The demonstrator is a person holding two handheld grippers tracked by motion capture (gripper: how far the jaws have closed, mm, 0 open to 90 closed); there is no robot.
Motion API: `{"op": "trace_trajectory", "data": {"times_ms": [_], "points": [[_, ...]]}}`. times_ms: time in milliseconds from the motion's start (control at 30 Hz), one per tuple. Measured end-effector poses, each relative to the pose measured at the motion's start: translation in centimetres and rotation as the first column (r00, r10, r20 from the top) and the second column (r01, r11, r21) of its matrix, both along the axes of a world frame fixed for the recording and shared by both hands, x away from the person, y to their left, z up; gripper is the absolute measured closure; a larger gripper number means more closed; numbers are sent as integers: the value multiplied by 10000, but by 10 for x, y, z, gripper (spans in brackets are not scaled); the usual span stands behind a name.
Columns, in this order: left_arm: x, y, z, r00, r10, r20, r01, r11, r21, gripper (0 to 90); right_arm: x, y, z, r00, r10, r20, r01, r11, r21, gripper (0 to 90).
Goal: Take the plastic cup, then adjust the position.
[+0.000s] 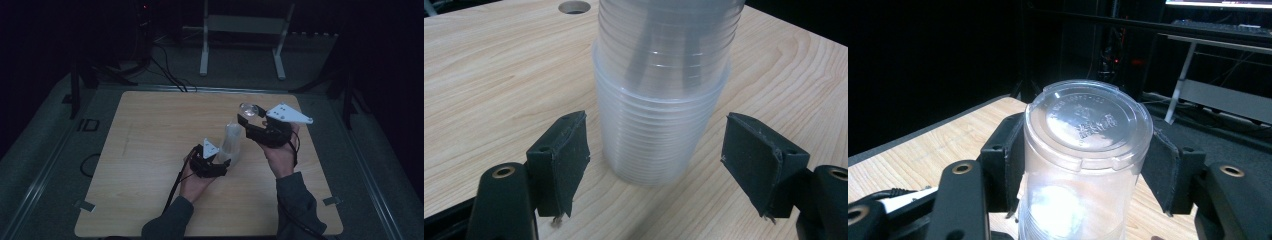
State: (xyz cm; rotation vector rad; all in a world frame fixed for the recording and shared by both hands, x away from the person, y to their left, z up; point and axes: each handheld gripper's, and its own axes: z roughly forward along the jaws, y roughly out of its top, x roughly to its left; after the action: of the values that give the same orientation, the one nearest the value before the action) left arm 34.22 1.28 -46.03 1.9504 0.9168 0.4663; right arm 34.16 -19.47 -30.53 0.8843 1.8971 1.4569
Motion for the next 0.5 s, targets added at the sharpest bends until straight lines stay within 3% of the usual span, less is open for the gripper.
{"op": "trace_trajectory", "data": {"times_ms": [500], "points": [[-5,4,-1,10000,-30,57,31,10000,-21,267,-9,-16,1,9994,-325,88,325,9995,42,396]]}}
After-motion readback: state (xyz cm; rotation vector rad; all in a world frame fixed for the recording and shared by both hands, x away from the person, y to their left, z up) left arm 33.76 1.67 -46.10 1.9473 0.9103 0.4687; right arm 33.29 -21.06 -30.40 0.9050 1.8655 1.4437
